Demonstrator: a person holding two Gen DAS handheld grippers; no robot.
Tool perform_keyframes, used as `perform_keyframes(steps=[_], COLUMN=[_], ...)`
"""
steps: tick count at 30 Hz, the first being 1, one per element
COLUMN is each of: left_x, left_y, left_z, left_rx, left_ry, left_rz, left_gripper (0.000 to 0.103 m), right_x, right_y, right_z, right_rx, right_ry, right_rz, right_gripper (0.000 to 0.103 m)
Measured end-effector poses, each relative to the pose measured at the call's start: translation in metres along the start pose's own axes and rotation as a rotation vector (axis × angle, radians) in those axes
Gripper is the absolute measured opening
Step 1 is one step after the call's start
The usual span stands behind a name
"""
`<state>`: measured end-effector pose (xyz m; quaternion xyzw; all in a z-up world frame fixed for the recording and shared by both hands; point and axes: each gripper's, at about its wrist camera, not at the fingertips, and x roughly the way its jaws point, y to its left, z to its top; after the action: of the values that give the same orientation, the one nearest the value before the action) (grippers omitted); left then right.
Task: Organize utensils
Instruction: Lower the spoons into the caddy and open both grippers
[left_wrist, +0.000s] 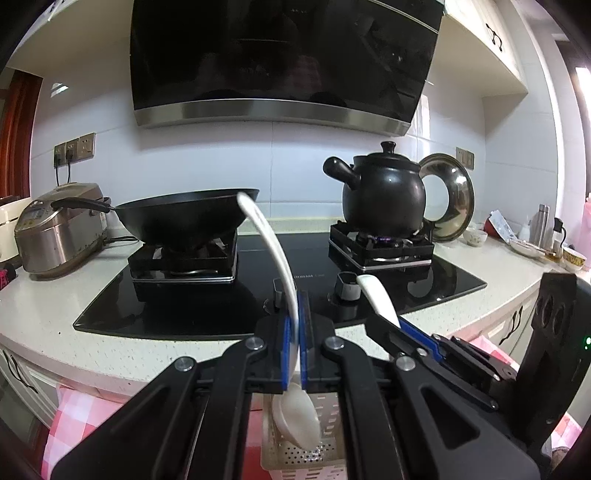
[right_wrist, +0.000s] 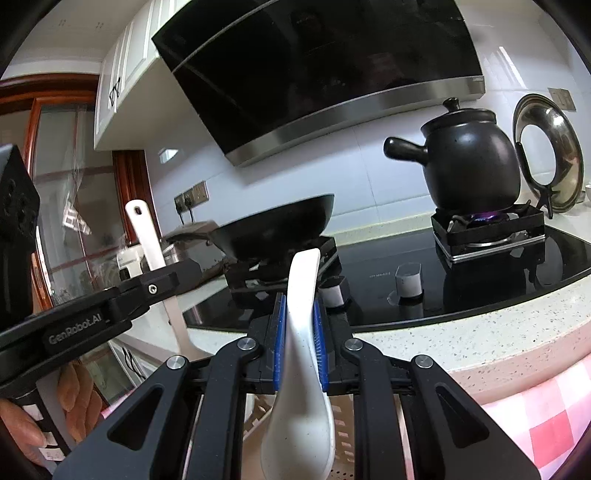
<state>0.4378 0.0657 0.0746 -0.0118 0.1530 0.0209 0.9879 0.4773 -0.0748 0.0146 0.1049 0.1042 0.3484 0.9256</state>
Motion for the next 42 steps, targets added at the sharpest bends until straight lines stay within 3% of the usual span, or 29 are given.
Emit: perform_keyframes(steps=[10, 13, 20, 22, 26, 32, 38, 42], left_x=[-0.001, -0.002, -0.01, -0.011, -0.021, -0.055, -0.098, -0.129], left_y=[-0.002, -0.003, 0.0, 0.0, 0.002, 0.005, 0.01, 0.009], left_z=[-0.012, -0.013, -0.016, -0.019, -0.02, -0.026, -0.042, -0.058], left_rx=[0.009, 0.014, 0.002, 0.002, -0.022, -0.034, -0.053, -0.061], left_ry=[0.024, 0.028, 0.034, 0.042, 0.035, 0.016, 0.021, 0.02], left_rz=[0.001, 0.002, 0.001, 0.006, 0.014, 0.024, 0.034, 0.009], left_gripper=[0.004, 0.004, 0.006, 0.012, 0.035, 0.04, 0.048, 0.061], right_x=[-0.002, -0.002, -0.016, -0.021, -0.035, -0.066, -0.106, -0.133], right_y=[0.0, -0.001, 0.0, 0.0, 0.001, 0.009, 0.022, 0.028], right_z=[-0.004, -0.003, -0.004, -0.003, 0.003, 0.01, 0.009, 0.001], right_rx=[0.0, 0.002, 0.023, 0.029, 0.03, 0.036, 0.018, 0.026], right_ry=[0.001, 0.001, -0.012, -0.015, -0.024, -0.046, -0.046, -0.031], right_rz=[-0.009, -0.014, -0.015, -0.017, -0.024, -0.028, -0.048, -0.062], right_gripper=[0.018, 0.027, 0.028, 0.028, 0.029, 0.042, 0.045, 0.047])
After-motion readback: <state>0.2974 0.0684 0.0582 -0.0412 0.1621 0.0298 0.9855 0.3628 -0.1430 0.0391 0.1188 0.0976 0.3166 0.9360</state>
